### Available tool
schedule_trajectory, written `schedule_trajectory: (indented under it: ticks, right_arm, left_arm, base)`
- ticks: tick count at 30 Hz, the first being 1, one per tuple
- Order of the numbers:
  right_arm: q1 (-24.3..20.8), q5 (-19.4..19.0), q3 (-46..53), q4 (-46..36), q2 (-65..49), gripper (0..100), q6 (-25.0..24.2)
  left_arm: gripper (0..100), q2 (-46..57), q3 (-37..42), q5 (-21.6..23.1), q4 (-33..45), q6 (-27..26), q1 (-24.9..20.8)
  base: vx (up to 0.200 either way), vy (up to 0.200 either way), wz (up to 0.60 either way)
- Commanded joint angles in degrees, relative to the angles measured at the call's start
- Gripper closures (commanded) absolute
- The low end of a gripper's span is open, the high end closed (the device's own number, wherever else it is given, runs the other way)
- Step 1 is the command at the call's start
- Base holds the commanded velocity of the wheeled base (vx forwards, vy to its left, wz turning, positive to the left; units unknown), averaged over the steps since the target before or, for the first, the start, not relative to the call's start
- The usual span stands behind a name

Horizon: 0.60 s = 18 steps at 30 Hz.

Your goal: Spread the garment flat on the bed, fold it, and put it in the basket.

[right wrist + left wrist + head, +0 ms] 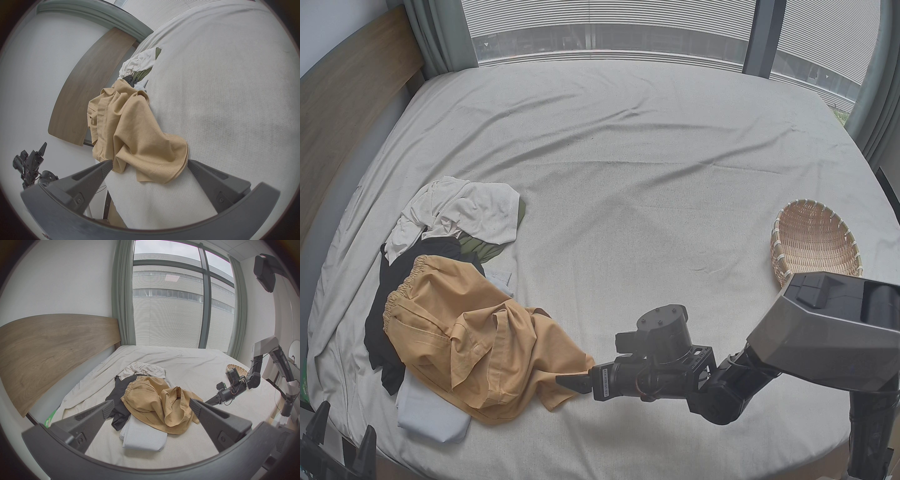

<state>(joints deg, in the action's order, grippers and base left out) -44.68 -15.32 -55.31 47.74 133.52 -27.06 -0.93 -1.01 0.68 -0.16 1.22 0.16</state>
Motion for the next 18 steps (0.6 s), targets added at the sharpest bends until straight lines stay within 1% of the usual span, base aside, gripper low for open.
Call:
schedule_trajectory:
  ticks: [1,6,9,10,18]
  right_arm:
    - [-0.32,-0.06,-0.94,0.07,1.83,0,-0.01]
    - [-0.32,1.96,-2.61,0.60,3.15,0,-0.01]
    - [-0.32,2.23,-3.05,1.30,3.32,0,-0.01]
    - [-0.32,2.23,-3.14,1.48,3.32,100,-0.01]
    - [-0.23,2.40,-1.64,1.66,2.88,100,-0.10]
  left_arm:
    - [0,0.84,1.01,0.02,-0.02,0.01,0.02]
    - [0,0.84,1.01,0.02,-0.02,0.01,0.02]
    - [0,0.84,1.01,0.02,-0.02,0.01,0.02]
    - [0,0.84,1.01,0.02,-0.02,0.01,0.02]
    - [0,0.84,1.01,0.02,-0.02,0.01,0.02]
  base:
    - [0.000,0.000,0.00]
    - [0.000,0.000,0.00]
    - [0.000,0.000,0.00]
    - [0.000,0.000,0.00]
    - [0.000,0.000,0.00]
